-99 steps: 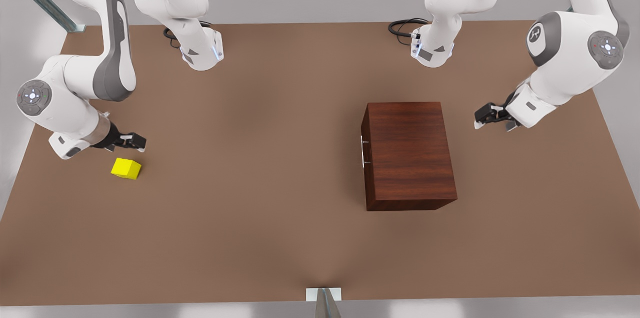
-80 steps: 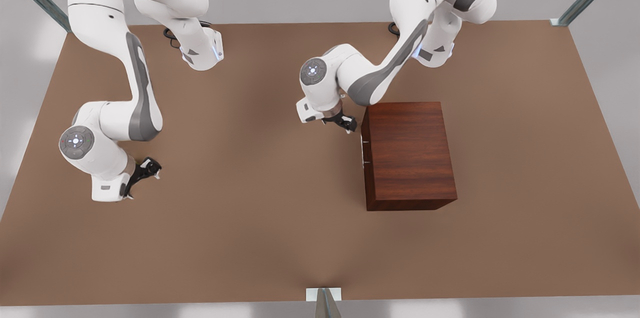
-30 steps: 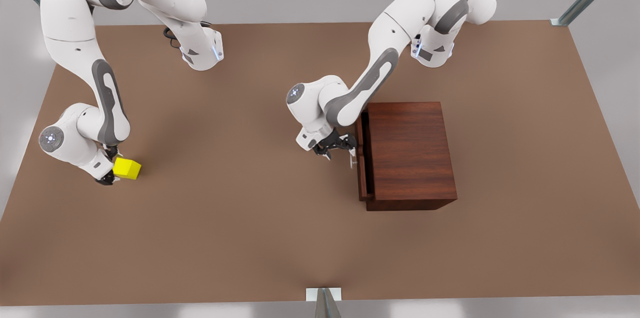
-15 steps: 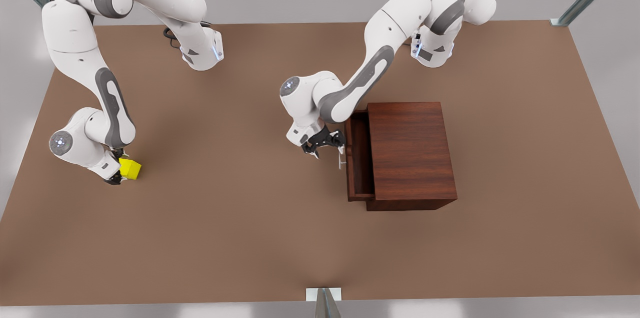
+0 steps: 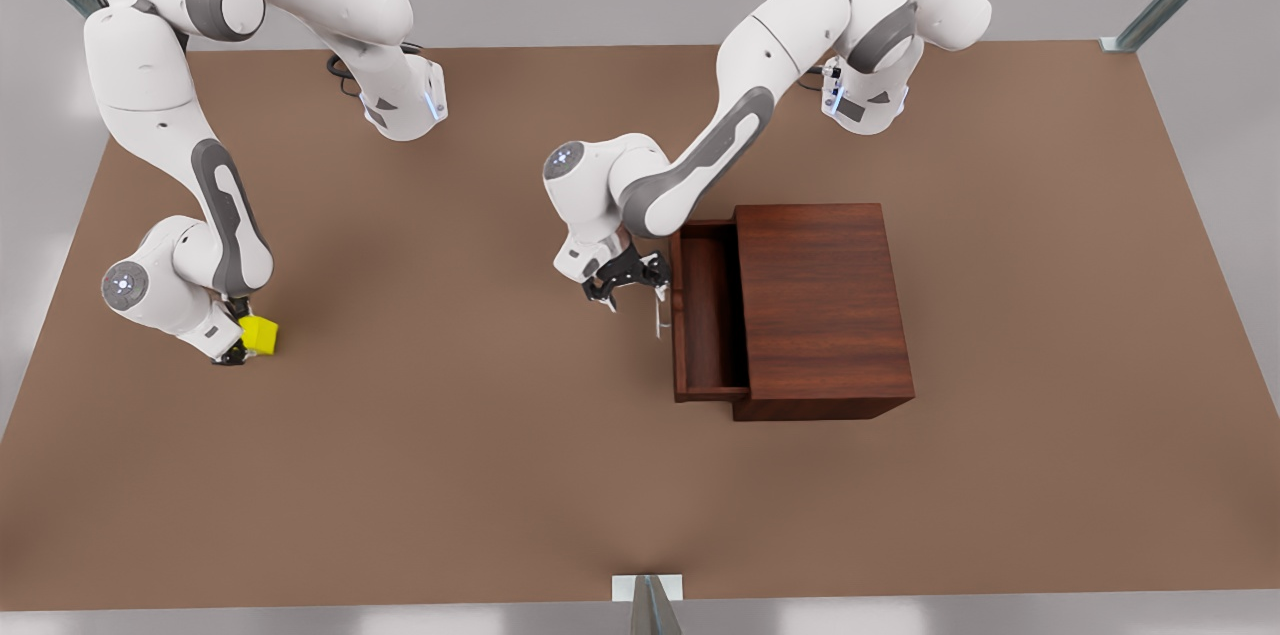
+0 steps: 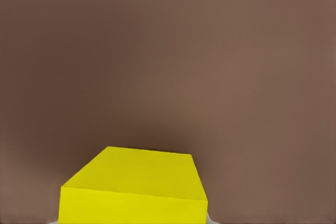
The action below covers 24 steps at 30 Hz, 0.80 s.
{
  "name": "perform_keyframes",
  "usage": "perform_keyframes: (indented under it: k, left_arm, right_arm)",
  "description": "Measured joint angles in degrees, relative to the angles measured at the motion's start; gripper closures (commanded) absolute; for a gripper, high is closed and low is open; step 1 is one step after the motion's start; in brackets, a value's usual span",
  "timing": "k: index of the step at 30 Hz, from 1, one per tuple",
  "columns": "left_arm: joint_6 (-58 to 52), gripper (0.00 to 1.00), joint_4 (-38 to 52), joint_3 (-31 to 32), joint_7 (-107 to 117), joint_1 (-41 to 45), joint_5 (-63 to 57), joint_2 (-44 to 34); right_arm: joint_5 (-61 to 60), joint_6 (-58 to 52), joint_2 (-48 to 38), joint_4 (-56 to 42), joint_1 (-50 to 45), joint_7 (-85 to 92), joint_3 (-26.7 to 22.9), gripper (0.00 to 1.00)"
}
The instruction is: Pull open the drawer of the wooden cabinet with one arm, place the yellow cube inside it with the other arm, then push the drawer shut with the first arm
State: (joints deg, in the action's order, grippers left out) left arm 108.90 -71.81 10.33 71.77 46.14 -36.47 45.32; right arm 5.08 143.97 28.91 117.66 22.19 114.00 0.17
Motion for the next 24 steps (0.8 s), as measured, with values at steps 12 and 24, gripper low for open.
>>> perform_keyframes:
  k: [12,24]
  left_arm:
    - [-0.1,0.00,2.7,-0.5,3.7,1.7,-0.7,1.8]
    - [-0.6,0.00,4.5,-0.5,6.7,2.7,-0.7,2.0]
  right_arm:
    - [-0.5,-14.7,-7.1,-8.6,-3.3,0.3,0.7,0.32]
    - [-0.8,-24.9,-10.0,-11.6,-4.8,-1.2,3.8,0.32]
